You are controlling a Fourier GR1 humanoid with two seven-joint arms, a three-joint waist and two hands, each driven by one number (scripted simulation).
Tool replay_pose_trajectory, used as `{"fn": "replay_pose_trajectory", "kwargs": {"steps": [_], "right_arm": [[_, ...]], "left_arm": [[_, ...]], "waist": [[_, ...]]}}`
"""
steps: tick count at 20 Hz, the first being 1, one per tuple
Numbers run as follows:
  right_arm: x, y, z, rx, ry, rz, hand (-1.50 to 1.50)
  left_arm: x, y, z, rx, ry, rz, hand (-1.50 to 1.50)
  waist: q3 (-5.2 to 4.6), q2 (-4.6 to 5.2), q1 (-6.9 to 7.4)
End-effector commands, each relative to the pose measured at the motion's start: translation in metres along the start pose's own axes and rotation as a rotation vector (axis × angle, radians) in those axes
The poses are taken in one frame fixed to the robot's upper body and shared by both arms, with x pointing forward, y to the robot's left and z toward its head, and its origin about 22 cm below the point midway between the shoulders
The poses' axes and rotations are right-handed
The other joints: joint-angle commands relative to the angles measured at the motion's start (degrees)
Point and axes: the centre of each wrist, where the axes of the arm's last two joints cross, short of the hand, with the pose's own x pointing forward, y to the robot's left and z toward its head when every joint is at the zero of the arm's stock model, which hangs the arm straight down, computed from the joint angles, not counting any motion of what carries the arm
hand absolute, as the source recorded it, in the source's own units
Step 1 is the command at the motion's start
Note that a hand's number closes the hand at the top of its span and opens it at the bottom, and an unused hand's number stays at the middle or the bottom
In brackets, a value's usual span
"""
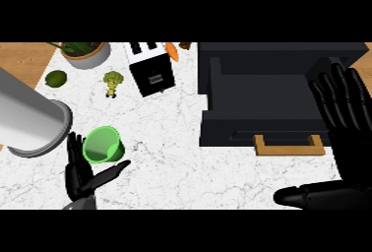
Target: Pick up the cup, place it into the drawer and close the drawer
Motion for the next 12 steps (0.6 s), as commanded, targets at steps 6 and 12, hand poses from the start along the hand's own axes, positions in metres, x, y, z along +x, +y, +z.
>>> {"fn": "replay_pose_trajectory", "kwargs": {"steps": [6,12], "right_arm": [[0.009,0.002,0.002,0.023,0.013,0.012,-1.50],[-0.005,0.010,0.006,0.019,0.001,-0.016,-1.50]], "left_arm": [[-0.003,-0.023,-0.012,-0.010,0.016,0.079,-1.50],[-0.009,-0.026,-0.021,-0.012,0.008,0.122,-1.50]], "waist": [[0.00,-0.02,-0.04],[-0.01,0.04,-0.14]]}}
